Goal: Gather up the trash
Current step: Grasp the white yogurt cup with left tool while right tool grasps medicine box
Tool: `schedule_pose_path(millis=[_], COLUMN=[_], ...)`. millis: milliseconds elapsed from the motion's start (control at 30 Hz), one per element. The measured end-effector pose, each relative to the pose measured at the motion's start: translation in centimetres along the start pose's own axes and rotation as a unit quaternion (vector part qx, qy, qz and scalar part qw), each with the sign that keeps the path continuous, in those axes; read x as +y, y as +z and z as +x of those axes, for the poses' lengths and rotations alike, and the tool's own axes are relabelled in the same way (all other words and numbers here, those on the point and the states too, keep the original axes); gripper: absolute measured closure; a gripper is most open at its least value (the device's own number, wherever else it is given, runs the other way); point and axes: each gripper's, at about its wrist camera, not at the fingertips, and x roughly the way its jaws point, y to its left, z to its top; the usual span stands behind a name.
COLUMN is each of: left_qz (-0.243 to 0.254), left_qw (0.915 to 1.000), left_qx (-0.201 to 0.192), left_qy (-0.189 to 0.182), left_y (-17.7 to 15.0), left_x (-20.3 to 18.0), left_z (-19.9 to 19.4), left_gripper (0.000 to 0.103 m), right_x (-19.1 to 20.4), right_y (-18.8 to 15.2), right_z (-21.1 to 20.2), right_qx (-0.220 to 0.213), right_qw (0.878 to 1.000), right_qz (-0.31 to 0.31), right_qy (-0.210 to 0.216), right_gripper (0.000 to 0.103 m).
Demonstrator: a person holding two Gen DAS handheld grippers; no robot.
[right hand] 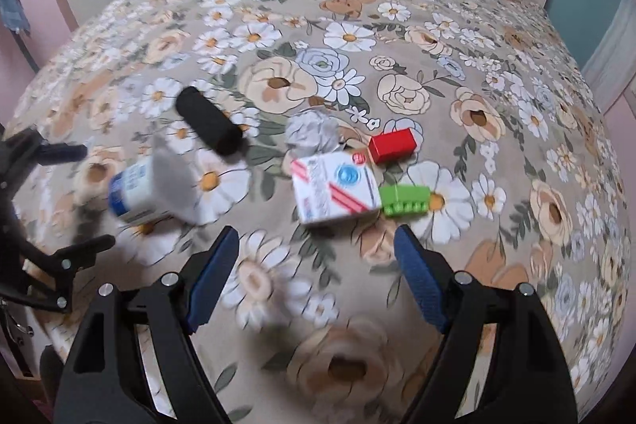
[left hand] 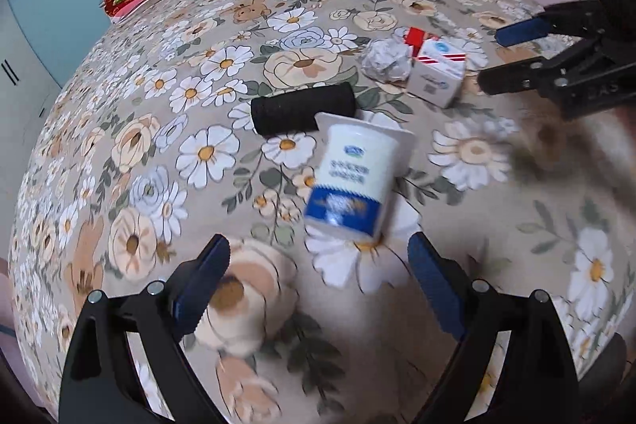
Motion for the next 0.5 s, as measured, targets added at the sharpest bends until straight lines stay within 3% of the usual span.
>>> schedule_pose_path(millis=[267,500], left_qz=[0.013,0.032], left_qw=[0.9999,0.9994], left_qx=[0.003,0.005], left_qy=[0.008,-0.008], left_y=[1.5,2.8], left_x=[0.3,-1.0], left_z=[3.3,5.0], left_gripper=[0.011,0.014], right_x=[1.4,0.6], right_y=[2.9,3.9], right_z=[4.7,7.4], right_qx=[0.019,0.034], right_qw=[0.997,0.999], right_qz=[-0.059,-0.025], right_qy=[-0.041,0.001], right_gripper=[0.024,0.024])
